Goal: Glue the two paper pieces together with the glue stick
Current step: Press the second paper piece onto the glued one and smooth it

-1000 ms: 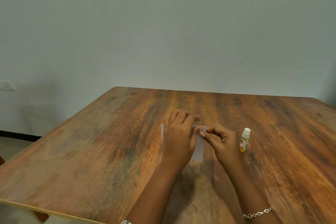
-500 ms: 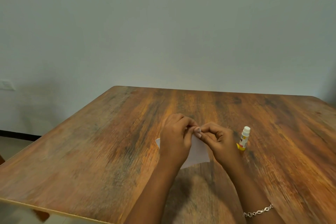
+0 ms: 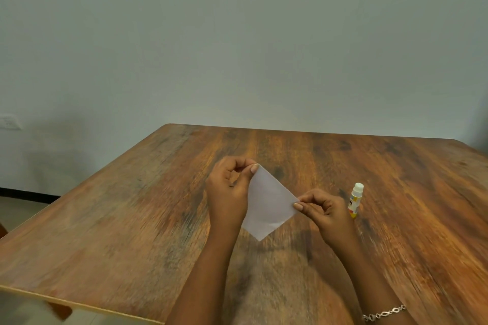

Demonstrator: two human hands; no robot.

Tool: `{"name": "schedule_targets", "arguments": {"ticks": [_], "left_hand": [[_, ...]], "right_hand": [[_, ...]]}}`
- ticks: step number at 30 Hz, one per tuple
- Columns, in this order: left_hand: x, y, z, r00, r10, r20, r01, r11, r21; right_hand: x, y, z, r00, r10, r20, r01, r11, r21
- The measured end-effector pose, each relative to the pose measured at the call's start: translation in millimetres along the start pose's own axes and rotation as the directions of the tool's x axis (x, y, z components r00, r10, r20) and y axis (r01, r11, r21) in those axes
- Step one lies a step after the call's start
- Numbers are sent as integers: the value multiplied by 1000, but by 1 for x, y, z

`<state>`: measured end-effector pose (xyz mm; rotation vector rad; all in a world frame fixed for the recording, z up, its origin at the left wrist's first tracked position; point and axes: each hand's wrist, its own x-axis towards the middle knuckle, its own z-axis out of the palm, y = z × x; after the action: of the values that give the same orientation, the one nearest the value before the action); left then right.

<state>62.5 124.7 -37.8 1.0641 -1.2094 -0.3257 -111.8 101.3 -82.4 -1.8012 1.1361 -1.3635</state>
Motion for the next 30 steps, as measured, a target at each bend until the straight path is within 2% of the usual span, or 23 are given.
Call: {"name": "schedule_targets", "arguments": {"ticks": [5,8,14,17,19,21,25,30], "left_hand": [[-1,-2,-1,994,-85,-68,72,983,-171],[-1,-7,-1,989,-131,-69,112,965,-236],[-5,-9,-2,980,-182,-86,153,951,-270],[-5,-5,-3,995,-20,-95,12,996,-93],[-5,2,-1,990,143,3,-143,986,80],[-6,7,4,958,238,158,-264,950,167],[-8,5,15,872,241,427,-381,882,279],[-10,3,19,845,238,479,-404,870,281]], "right_hand": [[-3,2,3,994,72,-81,-53,975,216],[-4,0,5,992,92,-81,-62,948,313],[0,-4,7,991,56,-119,-20,959,283],[0,-5,8,993,4,-121,17,986,168],[0,-5,10,993,-24,-116,35,995,91],[0,-6,11,993,-52,-107,57,998,38],[0,-9,12,991,-104,-84,102,994,-28],[-2,-14,11,986,-161,-44,157,983,-92]]}}
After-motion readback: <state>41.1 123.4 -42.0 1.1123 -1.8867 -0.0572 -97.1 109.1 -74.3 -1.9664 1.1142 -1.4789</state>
